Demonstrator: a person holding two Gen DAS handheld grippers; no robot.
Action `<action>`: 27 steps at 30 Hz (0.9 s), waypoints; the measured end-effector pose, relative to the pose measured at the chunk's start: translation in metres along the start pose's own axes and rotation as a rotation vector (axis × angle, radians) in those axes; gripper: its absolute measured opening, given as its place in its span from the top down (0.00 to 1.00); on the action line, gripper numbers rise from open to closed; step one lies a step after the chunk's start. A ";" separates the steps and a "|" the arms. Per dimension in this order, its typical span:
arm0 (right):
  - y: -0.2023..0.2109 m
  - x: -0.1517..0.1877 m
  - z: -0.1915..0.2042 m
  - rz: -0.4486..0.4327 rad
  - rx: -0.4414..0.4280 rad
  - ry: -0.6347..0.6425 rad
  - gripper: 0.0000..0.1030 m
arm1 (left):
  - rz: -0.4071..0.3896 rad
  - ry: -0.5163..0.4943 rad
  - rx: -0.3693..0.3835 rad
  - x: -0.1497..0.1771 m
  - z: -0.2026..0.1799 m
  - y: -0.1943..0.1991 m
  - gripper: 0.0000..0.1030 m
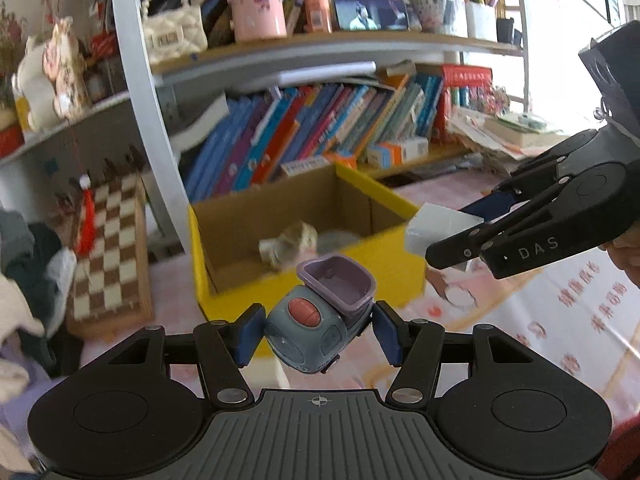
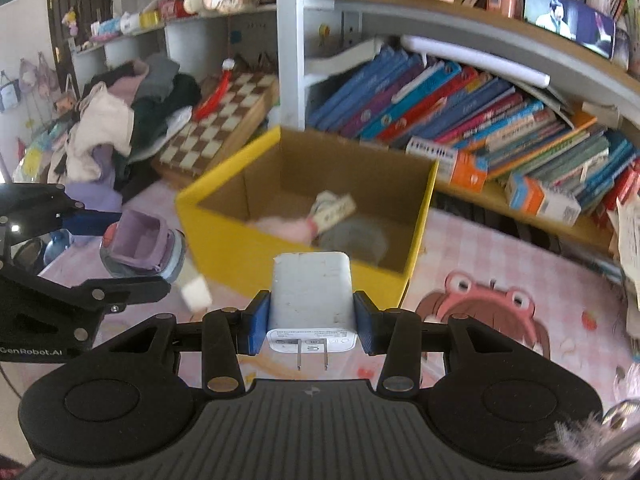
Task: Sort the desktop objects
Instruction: 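Carry the toy car with the left gripper while the right gripper carries the charger over the box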
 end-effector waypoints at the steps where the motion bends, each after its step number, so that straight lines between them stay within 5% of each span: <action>1: 0.000 -0.006 -0.002 -0.009 0.003 0.008 0.60 | -0.008 0.000 -0.007 -0.005 0.003 -0.001 0.44; 13: -0.026 -0.056 -0.013 -0.045 0.007 0.088 0.60 | -0.029 -0.005 -0.047 -0.047 0.027 -0.030 0.44; 27: -0.107 -0.094 -0.033 0.031 0.016 0.149 0.60 | 0.100 -0.014 -0.074 -0.064 0.054 -0.113 0.44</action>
Point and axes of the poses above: each gripper's, at about its wrist camera, not at the fingertips, and y roughly against the way its jaws point, z to its left, x to its underside, the point moved 10 cm from there along -y, roughly the way its jaws point, and after that the axes turned 9 degrees about z, right-handed, at the moved point
